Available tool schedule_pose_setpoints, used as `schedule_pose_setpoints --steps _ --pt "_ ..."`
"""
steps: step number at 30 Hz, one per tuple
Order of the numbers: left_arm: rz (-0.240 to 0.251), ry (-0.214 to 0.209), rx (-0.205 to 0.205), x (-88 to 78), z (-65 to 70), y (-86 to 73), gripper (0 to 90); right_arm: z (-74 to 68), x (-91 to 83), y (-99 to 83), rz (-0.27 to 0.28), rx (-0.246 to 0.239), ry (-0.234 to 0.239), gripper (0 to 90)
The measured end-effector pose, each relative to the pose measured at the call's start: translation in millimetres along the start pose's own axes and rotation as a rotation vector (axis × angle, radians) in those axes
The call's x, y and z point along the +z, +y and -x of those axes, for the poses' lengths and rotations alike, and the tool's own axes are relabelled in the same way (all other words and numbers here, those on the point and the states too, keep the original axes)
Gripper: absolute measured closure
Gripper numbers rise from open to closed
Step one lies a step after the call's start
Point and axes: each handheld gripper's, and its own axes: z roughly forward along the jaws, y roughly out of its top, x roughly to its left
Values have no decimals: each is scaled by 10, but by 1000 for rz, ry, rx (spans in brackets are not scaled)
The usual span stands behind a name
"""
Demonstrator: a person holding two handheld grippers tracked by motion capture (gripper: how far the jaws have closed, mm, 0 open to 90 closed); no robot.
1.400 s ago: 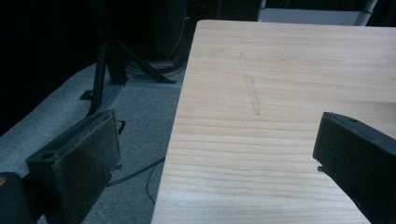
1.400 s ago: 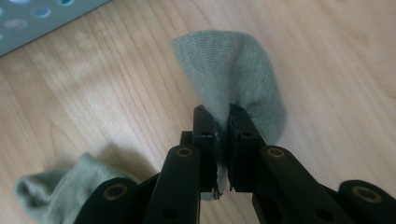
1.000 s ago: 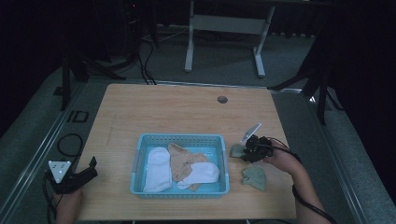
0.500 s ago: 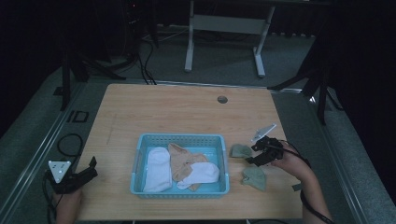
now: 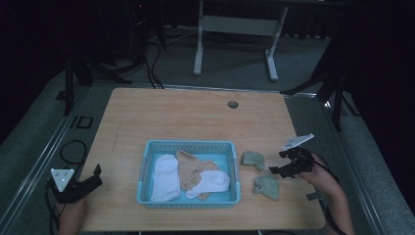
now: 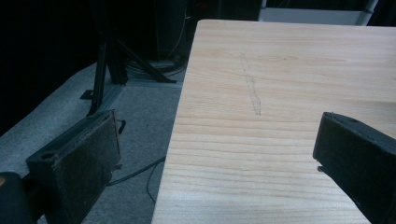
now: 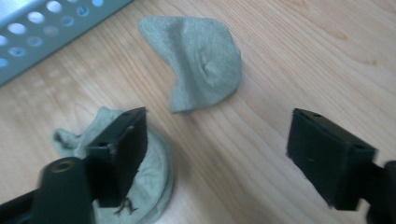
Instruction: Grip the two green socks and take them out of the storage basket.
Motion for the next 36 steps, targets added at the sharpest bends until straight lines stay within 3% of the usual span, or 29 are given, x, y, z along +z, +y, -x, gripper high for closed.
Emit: schedule_pose_setpoints --steps 1,6,12,15,20,23,30,32,33,34,36 --pt "-1 -1 -1 0 0 0 4 4 -10 -34 9 1 -4 130" --pt "0 0 -2 -1 -1 0 4 46 -39 -186 36 52 -28 136" --pt "3 -1 -1 1 -1 -1 4 127 7 -387 59 157 -65 131" --pt "1 -1 -1 0 -1 0 4 167 34 -497 94 209 -107 128" --pt "3 -1 0 -1 -1 -1 4 251 58 -661 167 315 -228 124" --pt "4 -1 -1 1 0 -1 4 275 80 -739 193 365 -257 123" --pt "3 -1 0 -1 -1 -1 4 236 139 -847 213 408 -340 123" --pt "3 -3 0 -1 -1 -1 4 226 144 -859 215 410 -343 123" --pt "3 -3 -1 -2 -2 -1 4 194 150 -887 234 426 -389 123" --pt "3 -3 -1 -2 -2 -1 4 194 150 -887 234 426 -389 123" --pt "3 -4 0 -1 -2 -1 4 158 148 -919 273 449 -433 125"
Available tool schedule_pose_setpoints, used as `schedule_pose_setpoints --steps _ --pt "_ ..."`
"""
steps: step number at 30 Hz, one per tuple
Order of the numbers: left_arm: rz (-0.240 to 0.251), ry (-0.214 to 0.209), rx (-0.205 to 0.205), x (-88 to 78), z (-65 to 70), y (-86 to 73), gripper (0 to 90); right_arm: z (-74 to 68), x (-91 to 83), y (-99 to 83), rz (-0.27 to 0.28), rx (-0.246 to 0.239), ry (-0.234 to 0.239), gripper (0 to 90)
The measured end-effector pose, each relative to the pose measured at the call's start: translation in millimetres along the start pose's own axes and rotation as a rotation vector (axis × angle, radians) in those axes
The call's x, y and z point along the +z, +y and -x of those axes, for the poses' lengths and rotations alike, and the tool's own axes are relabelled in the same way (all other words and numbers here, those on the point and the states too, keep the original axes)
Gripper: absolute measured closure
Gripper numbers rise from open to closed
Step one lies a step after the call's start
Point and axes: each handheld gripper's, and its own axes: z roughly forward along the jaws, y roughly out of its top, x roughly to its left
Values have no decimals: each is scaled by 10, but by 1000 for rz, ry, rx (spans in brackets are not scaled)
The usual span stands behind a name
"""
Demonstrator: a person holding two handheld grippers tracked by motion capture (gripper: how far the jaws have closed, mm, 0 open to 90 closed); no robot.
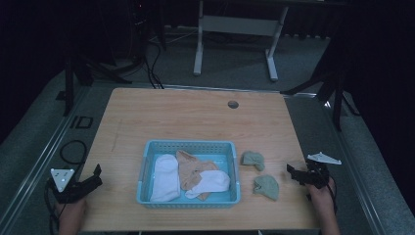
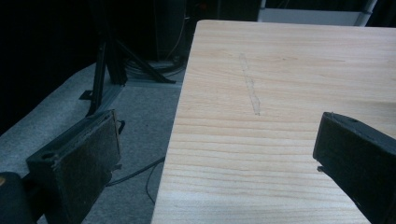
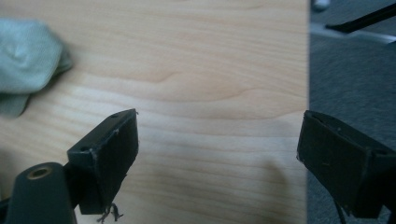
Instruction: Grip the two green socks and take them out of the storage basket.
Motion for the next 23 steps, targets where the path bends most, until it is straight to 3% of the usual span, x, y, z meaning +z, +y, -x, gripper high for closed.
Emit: schedule_pose_setpoints --steps 4,7,13,17,23 --pt "1 -1 0 -1 0 0 4 -1 -23 -46 48 23 -31 126" --pt "1 -1 1 0 1 -1 4 7 -36 -61 63 34 -22 130" --pt "2 -2 2 0 2 -1 4 28 -76 -124 148 53 -77 136" --pt "3 -3 2 0 2 -1 4 60 -81 -130 150 83 -73 136" --pt "4 -4 1 -1 1 -2 4 31 -55 -117 111 57 -80 140"
